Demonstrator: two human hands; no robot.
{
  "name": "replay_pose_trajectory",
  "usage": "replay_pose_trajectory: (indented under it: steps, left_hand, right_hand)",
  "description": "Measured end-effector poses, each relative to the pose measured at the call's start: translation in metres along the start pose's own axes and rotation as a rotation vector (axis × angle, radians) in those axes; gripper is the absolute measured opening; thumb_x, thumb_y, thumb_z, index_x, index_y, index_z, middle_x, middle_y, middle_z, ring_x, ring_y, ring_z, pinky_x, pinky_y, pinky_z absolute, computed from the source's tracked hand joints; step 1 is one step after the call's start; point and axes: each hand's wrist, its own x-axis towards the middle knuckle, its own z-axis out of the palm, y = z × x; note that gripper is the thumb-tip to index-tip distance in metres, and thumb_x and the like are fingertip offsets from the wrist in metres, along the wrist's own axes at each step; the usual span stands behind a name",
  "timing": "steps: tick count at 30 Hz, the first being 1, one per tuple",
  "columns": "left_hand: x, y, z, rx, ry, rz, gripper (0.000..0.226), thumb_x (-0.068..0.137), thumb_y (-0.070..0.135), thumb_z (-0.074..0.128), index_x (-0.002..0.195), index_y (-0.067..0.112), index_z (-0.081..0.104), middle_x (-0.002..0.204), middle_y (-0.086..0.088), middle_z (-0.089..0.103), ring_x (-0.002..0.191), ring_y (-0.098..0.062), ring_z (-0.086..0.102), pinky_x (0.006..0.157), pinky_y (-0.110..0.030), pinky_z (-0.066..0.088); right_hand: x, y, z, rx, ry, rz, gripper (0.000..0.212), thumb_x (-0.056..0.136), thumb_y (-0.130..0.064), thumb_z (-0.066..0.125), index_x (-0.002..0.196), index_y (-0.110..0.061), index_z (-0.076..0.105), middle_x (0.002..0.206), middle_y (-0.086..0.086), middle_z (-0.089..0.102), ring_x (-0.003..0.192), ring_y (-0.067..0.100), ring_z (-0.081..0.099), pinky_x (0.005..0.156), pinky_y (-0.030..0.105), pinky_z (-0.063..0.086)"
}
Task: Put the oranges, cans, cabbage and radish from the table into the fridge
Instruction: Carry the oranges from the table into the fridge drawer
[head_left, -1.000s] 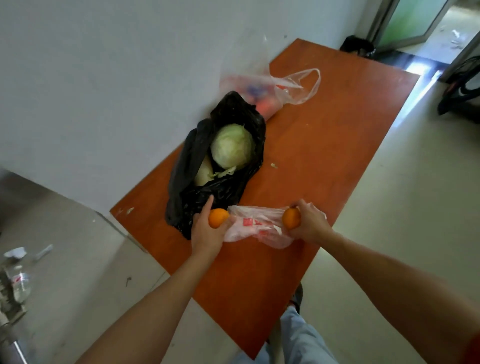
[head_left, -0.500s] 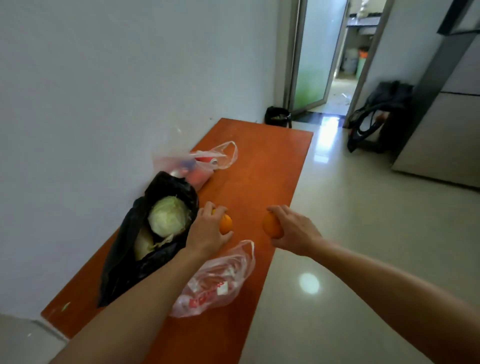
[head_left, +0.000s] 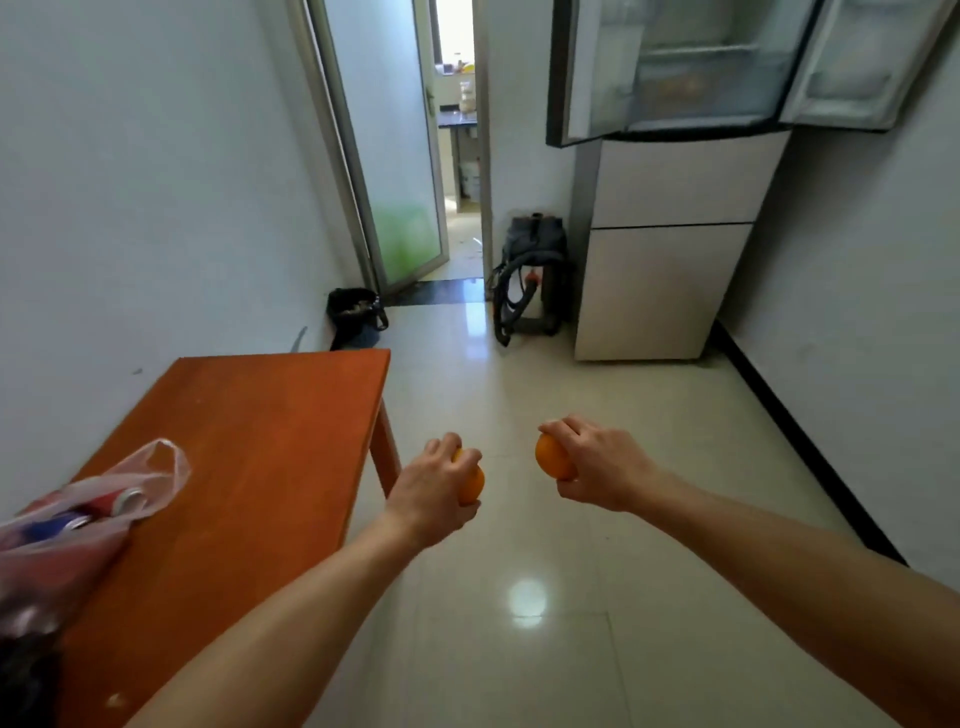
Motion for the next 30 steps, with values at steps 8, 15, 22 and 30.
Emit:
replay_pose_trajectory:
  steps: [8, 15, 22, 30]
  left_hand:
    - [0.196, 0.021, 0.041, -0.027, -0.025, 0.116, 0.061, 0.078, 0.040, 0.071, 0.131, 0.022, 0.047, 0.130, -0.004, 0.043, 0.112, -0.025, 0.046, 0.086, -0.037, 0.050]
    - [0.398, 0.026, 0.039, -0.020, -0.047, 0.266, 0.062, 0.080, 0.042, 0.070, 0.132, 0.023, 0.043, 0.131, -0.003, 0.041, 0.114, -0.024, 0.045, 0.087, -0.036, 0.051]
    - [0.575, 0.067, 0.042, -0.015, -0.023, 0.407, 0.057, 0.080, 0.044, 0.069, 0.127, 0.024, 0.044, 0.128, -0.003, 0.040, 0.115, -0.024, 0.042, 0.087, -0.034, 0.047]
    - [0.776, 0.130, 0.069, 0.019, 0.015, 0.469, 0.054, 0.081, 0.043, 0.065, 0.127, 0.022, 0.045, 0.126, -0.004, 0.040, 0.111, -0.024, 0.043, 0.083, -0.034, 0.048]
  right_hand:
    - [0.073, 0.154, 0.004, -0.038, 0.038, 0.155, 0.076, 0.075, -0.044, 0.071, 0.140, -0.028, 0.034, 0.129, 0.002, 0.050, 0.108, 0.023, 0.055, 0.080, 0.033, 0.049]
    - [0.169, 0.287, -0.031, -0.028, 0.065, 0.349, 0.075, 0.072, -0.045, 0.068, 0.138, -0.026, 0.038, 0.129, 0.001, 0.050, 0.108, 0.024, 0.056, 0.080, 0.034, 0.050]
    - [0.226, 0.414, -0.065, -0.028, 0.132, 0.504, 0.074, 0.073, -0.044, 0.070, 0.138, -0.027, 0.039, 0.127, 0.002, 0.050, 0.103, 0.024, 0.058, 0.075, 0.028, 0.042]
    - [0.309, 0.606, -0.079, -0.041, 0.163, 0.549, 0.075, 0.074, -0.047, 0.069, 0.139, -0.029, 0.037, 0.132, -0.001, 0.049, 0.106, 0.022, 0.057, 0.077, 0.028, 0.044]
